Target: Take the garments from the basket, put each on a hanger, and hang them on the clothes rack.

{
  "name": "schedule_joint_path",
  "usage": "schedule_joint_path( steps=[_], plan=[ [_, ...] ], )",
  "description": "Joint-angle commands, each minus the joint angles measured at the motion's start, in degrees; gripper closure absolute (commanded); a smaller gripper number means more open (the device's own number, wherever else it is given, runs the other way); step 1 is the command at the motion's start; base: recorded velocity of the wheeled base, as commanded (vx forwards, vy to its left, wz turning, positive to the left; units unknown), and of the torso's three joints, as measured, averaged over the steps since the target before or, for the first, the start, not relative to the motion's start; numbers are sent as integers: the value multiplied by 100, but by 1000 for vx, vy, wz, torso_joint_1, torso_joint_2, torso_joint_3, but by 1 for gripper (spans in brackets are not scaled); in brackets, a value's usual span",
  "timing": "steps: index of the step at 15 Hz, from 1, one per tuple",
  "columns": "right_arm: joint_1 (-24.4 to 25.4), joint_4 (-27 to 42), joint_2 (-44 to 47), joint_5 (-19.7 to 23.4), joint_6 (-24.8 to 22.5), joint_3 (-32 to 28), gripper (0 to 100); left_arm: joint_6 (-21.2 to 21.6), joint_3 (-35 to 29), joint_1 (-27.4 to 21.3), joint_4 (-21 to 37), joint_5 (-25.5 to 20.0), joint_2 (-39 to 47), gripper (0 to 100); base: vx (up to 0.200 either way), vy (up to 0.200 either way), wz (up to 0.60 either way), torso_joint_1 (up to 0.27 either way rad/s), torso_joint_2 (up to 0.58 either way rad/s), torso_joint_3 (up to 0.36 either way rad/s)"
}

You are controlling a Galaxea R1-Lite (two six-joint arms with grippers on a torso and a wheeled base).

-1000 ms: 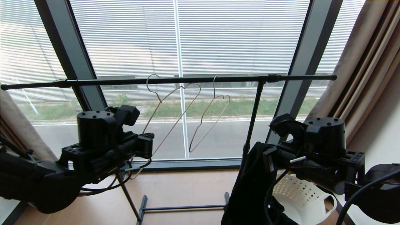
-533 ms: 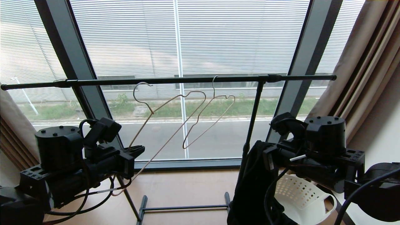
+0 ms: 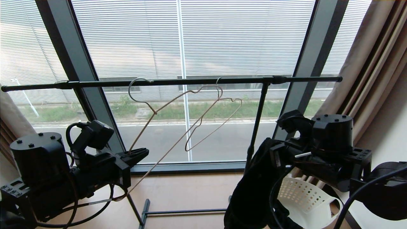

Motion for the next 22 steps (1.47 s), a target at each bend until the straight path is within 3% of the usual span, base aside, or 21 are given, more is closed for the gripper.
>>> schedule_joint_path(
  steps=[1, 5, 7, 10, 17, 22],
  plan=[
    [-30, -1, 53, -173, -74, -93, 100, 122, 274, -110, -9, -49, 22, 100, 0, 0, 0, 0, 0, 0],
    [-39, 8, 238, -647, -83, -356, 100, 456, 529, -286, -9, -181, 31, 100, 0, 0, 0, 0, 0, 0],
    [-39, -1, 273, -972, -232, -383, 100, 1010, 758, -365, -9, -480, 66, 100, 0, 0, 0, 0, 0, 0],
    [-39, -10, 238, -1254, -232, -453, 100, 1493, 890, -532, -9, -506, 295, 100, 0, 0, 0, 0, 0, 0],
    [-4, -27, 422, -1763, -197, -673, 100, 1625, 872, -945, -9, -497, 681, 100, 0, 0, 0, 0, 0, 0],
    [339, -27, 370, -2009, -171, -638, 100, 1625, 512, -1148, -17, -400, 1130, 100, 0, 0, 0, 0, 0, 0]
  ],
)
